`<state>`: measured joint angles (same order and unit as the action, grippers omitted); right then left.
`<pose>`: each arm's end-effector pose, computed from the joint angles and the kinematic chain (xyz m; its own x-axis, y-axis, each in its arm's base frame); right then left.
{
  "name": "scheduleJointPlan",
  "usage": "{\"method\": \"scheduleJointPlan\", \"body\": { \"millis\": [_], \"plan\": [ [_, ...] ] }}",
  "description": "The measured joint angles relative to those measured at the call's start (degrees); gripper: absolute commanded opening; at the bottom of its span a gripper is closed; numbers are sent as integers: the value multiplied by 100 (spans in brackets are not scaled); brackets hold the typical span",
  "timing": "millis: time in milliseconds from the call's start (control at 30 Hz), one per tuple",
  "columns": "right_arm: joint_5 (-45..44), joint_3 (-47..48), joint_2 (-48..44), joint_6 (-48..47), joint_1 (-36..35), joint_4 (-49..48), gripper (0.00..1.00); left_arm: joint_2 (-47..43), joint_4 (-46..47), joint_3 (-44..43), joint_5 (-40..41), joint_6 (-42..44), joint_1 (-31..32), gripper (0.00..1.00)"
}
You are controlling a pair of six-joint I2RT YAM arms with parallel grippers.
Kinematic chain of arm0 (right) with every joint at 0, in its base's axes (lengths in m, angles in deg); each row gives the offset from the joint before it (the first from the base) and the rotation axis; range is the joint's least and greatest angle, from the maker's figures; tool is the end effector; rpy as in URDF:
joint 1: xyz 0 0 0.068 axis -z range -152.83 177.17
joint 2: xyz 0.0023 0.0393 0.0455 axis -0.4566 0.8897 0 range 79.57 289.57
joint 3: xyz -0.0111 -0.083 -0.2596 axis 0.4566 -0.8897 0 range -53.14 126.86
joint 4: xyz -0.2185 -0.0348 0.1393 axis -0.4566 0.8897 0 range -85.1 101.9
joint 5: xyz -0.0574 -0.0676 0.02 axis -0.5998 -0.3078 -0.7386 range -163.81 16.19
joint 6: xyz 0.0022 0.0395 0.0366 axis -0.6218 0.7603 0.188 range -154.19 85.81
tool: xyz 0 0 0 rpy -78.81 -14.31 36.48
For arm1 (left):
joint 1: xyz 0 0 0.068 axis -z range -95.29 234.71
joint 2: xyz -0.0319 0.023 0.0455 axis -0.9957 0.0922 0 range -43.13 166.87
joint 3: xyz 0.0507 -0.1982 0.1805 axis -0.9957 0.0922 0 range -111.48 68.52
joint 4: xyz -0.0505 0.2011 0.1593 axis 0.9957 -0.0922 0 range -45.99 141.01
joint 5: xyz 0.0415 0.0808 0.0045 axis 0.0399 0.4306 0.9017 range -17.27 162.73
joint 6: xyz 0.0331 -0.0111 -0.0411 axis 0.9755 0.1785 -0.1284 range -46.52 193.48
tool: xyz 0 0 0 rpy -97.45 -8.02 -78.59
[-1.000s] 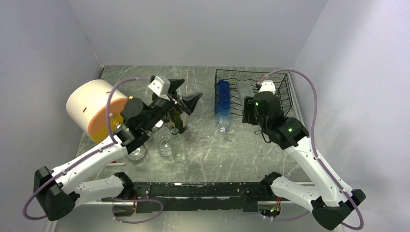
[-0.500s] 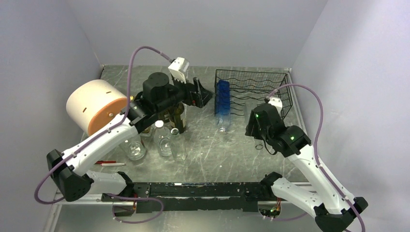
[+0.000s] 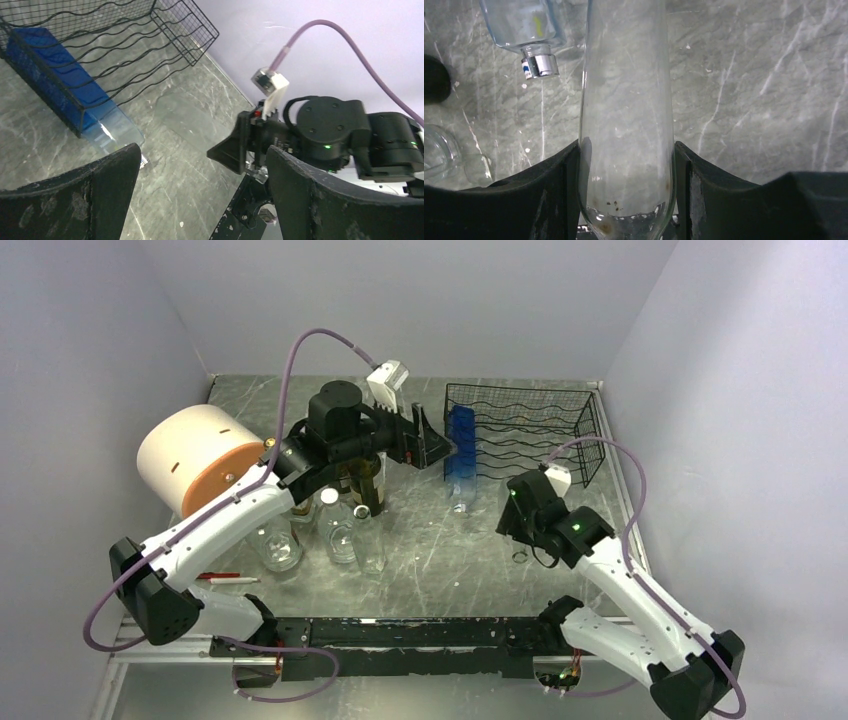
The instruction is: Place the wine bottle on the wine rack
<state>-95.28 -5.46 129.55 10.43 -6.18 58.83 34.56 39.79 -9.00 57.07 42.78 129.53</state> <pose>0.1382 0.0754 0.2767 -0.7341 0.2993 -0.6095 0.2446 0.9539 0.1738 0.2167 -0.2288 0.4094 -0.5628 -0.1337 -0.8157 0.6735 0.4980 -0.5463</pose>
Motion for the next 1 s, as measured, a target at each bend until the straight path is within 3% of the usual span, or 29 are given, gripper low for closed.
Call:
{"method": "scheduleJointPlan", "body": {
  "millis": [367, 700, 1000],
  "plan": [
    [7, -656, 343, -195, 332, -1803, 0, -2, 278, 219, -426, -63, -63, 99],
    [448, -1609, 686, -1279, 986, -4072, 0, -26, 140, 63, -588, 140, -118, 99],
    [870, -2017, 1598, -1980, 1421, -6076, 0, -264, -70, 9, -599, 457, -131, 99]
  ]
}}
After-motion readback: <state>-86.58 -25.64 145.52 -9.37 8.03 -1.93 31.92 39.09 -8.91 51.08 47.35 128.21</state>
